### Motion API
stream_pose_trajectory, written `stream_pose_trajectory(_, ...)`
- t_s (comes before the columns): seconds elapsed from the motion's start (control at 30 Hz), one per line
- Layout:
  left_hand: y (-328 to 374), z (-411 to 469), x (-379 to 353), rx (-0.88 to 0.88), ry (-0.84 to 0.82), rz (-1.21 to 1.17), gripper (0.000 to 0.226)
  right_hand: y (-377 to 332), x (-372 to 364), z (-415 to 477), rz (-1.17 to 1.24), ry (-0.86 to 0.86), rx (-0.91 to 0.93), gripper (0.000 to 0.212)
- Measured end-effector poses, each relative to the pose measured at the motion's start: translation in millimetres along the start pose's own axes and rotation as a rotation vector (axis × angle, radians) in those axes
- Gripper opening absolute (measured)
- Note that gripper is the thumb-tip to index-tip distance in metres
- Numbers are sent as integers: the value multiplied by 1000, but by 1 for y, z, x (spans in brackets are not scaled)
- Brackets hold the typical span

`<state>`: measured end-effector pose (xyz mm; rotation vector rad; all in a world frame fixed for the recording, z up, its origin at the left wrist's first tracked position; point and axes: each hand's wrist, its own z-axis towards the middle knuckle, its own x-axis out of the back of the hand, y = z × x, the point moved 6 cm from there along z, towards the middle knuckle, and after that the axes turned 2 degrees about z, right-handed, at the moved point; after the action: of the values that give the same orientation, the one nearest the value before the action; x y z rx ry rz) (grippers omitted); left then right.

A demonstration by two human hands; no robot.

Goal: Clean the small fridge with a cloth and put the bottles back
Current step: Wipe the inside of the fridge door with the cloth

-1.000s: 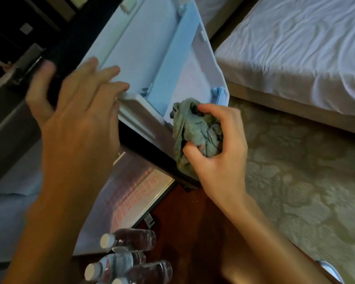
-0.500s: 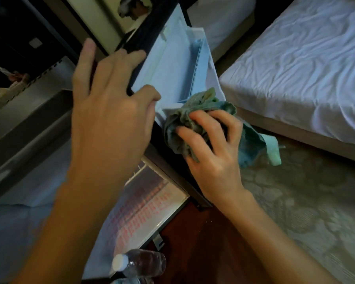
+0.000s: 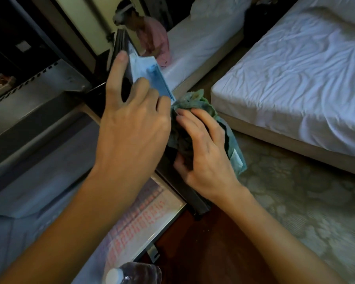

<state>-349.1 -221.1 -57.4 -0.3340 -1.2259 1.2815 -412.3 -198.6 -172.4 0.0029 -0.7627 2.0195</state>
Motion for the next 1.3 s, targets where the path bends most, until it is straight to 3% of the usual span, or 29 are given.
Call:
stream_pose_trajectory(0.17, 5, 4, 2, -52, 66, -3, 30, 6, 1, -12, -35, -16, 18, 78)
stream_pose_trajectory(0.37, -1, 7, -9, -51, -50, -32, 18, 29, -11, -72, -154, -120, -70, 90)
stream_pose_trajectory(0.5, 3, 2, -8, -33, -34, -22, 24, 42, -21, -93, -79, -157, -124, 82)
stream_pose_trajectory(0.7, 10, -10, -4, -12, -47, -71, 36, -3, -9, -29, -34, 112, 163, 38)
stream_pose_trajectory(0.8, 6, -10, -3, -14, -43, -122, 32, -21, 11, 9, 67, 261, 252, 37)
stream_pose_trajectory(0.9, 8, -11, -2, -17, -35, -115, 36, -13, 18, 21, 187, 367, 161, 37)
stream_pose_trajectory(1.0, 10, -14, -3, -24, -39, -92, 33, 7, -6, -5, 151, 193, -42, 35)
stream_pose_trajectory(1.13, 10, -14, -2, -49, -59, -72, 43, 29, -31, -54, -16, -122, -238, 60)
stream_pose_trajectory(1.3, 14, -13, -4, -45, -64, -60, 37, 46, -38, -91, -42, -263, -355, 64)
